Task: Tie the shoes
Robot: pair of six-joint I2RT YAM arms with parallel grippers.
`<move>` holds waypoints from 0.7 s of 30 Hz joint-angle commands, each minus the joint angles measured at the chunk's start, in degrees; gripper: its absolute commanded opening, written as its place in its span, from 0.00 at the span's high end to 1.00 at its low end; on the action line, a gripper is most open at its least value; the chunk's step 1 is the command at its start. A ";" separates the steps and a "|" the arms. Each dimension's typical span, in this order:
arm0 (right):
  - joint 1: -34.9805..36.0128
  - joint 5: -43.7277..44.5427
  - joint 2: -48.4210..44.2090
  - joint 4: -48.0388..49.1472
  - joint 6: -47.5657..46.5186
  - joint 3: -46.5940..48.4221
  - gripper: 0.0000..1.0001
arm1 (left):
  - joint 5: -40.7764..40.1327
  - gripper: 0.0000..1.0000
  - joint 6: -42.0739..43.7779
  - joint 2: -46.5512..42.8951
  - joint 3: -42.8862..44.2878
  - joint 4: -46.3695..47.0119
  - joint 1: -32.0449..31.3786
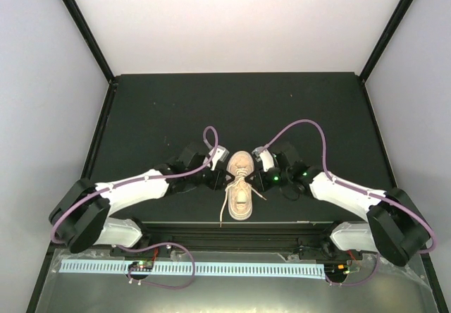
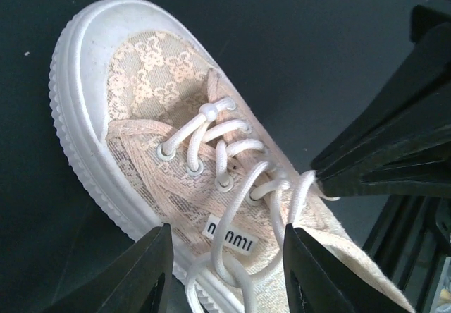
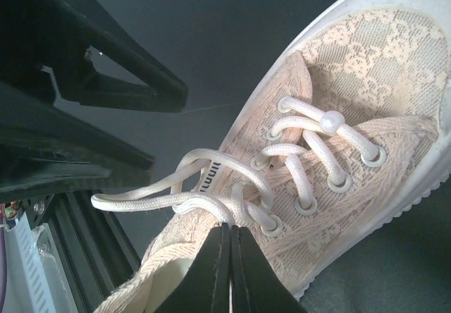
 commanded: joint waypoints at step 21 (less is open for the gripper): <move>0.17 -0.12 -1.83 1.21 -0.32 -0.50 0.98 | 3.51 0.80 1.88 9.46 5.03 1.16 0.42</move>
